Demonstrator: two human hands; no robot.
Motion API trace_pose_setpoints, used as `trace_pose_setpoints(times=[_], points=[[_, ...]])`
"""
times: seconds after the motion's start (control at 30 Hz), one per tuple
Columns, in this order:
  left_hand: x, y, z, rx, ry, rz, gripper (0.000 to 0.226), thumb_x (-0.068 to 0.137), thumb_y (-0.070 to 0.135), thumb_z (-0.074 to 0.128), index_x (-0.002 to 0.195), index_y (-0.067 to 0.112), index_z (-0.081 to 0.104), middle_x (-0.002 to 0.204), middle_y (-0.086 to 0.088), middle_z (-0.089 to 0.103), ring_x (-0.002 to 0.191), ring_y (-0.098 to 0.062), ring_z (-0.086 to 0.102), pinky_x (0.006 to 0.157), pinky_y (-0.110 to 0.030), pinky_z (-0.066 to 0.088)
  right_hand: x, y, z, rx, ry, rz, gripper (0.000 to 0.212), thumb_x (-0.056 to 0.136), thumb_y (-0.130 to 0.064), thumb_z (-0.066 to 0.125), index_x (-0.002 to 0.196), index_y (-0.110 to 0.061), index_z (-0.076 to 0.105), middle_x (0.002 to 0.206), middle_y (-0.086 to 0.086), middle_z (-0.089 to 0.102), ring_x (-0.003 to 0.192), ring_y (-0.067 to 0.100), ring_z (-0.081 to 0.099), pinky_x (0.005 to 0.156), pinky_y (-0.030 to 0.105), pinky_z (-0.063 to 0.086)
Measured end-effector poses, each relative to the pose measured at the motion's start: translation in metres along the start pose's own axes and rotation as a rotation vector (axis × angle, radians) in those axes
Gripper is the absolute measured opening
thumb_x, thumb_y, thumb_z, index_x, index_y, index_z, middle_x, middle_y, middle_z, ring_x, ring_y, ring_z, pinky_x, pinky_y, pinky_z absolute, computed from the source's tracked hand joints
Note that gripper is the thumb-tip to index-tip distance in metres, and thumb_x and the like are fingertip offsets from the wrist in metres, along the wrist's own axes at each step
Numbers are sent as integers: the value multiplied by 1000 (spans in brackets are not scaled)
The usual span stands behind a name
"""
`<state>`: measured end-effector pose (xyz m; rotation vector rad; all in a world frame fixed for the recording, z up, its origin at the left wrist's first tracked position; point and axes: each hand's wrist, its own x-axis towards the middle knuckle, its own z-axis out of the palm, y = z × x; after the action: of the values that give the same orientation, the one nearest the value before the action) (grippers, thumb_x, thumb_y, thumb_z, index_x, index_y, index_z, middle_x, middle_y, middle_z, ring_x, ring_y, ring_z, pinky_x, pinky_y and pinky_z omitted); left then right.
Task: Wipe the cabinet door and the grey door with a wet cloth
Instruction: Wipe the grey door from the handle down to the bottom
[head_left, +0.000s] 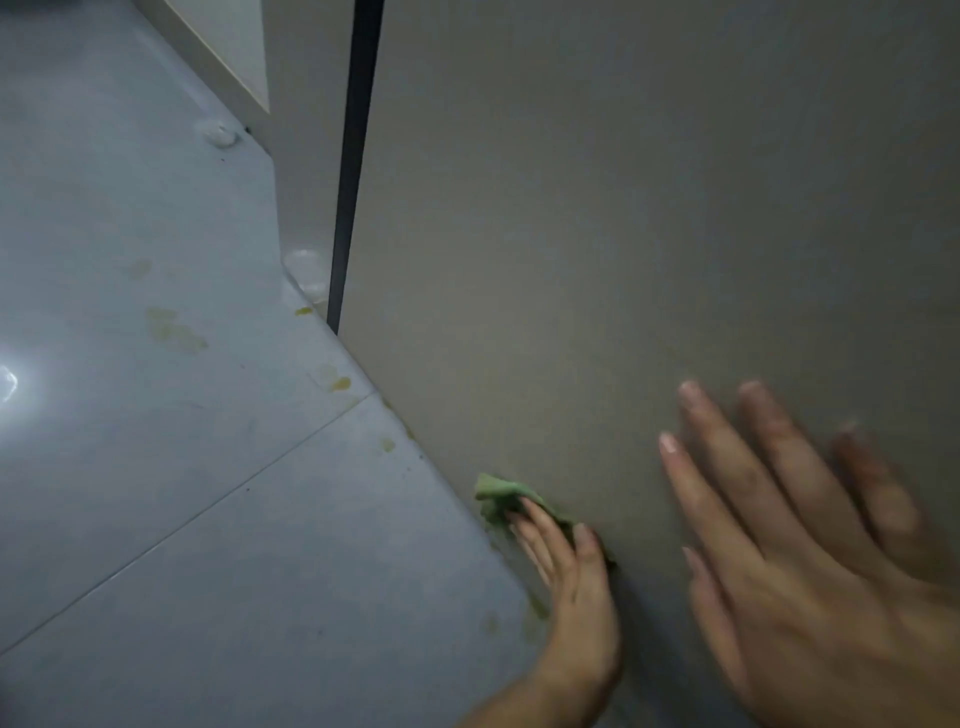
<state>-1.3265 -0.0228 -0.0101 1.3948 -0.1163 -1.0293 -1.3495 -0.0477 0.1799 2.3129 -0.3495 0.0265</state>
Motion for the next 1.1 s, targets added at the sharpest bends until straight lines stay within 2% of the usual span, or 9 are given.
trace_pose_setpoints(times=[0.1, 0.17, 0.23, 0.4, 0.53, 0.67, 0.83, 1.0, 1.1], points=[[-22, 29, 6, 122, -56, 292, 54, 105, 53, 14, 135, 53, -31, 144, 17, -57, 133, 9, -47, 116, -17, -24, -24, 22, -13, -14, 56, 105, 62, 92, -25, 40, 151, -8, 45, 166, 11, 28, 154, 33, 21, 115, 60, 30], [-15, 54, 4, 190, 0, 576, 60, 99, 69, 8, 144, 58, -32, 153, 16, -50, 144, -6, -43, 121, -28, -22, -37, 37, -24, 20, 59, 187, 61, 96, -27, 37, 154, -9, 40, 166, 11, 25, 155, 36, 17, 102, 71, 41], [2, 88, 1, 229, 76, 757, 59, 101, 69, 10, 149, 60, -22, 162, -2, -41, 150, -19, -36, 123, -38, -21, -46, 51, -36, 41, 85, 250, 60, 97, -29, 36, 154, -11, 39, 167, 11, 25, 155, 37, 15, 98, 75, 42], [-10, 168, 4, 440, 85, 1060, 60, 105, 61, 14, 156, 51, -15, 167, -10, -22, 154, -32, -25, 123, -45, -18, -58, 86, -66, -83, 205, 289, 61, 93, -28, 43, 151, -11, 46, 164, 12, 31, 152, 35, 25, 120, 57, 21], [-64, 178, 35, 735, 12, 1420, 62, 108, 51, 21, 162, 27, 4, 168, -18, -18, 154, -45, -17, 124, -58, -4, -68, 117, -94, -183, 285, 365, 60, 89, -28, 49, 147, -11, 52, 160, 12, 39, 149, 34, 33, 119, 54, 22], [-63, 235, 33, 789, 111, 1465, 57, 107, 55, 18, 159, 34, 11, 167, -17, 4, 155, -37, -12, 123, -53, 1, -76, 150, -122, -173, 339, 449, 57, 93, -28, 48, 147, -13, 53, 161, 10, 37, 151, 32, 30, 123, 52, 19], [-88, 344, 47, 664, 157, 1483, 59, 105, 58, 14, 160, 42, -3, 167, 5, -27, 156, -27, -22, 125, -45, -15, -79, 171, -144, -116, 382, 502, 57, 92, -30, 48, 145, -11, 54, 162, 9, 37, 151, 31, 30, 122, 53, 22], [-133, 323, 70, 887, 68, 1691, 50, 106, 55, 21, 149, 30, 28, 157, -19, 19, 155, -35, -3, 122, -61, 4, -83, 191, -161, -120, 435, 535, 57, 93, -30, 46, 145, -7, 52, 159, 10, 40, 149, 31, 34, 122, 51, 21], [-135, 357, 73, 872, 143, 1689, 53, 105, 57, 20, 150, 29, 28, 164, -16, 13, 157, -30, -11, 124, -57, 1, -91, 199, -168, -88, 455, 547, 59, 91, -30, 48, 146, -8, 51, 159, 10, 40, 149, 31, 34, 123, 50, 21]])
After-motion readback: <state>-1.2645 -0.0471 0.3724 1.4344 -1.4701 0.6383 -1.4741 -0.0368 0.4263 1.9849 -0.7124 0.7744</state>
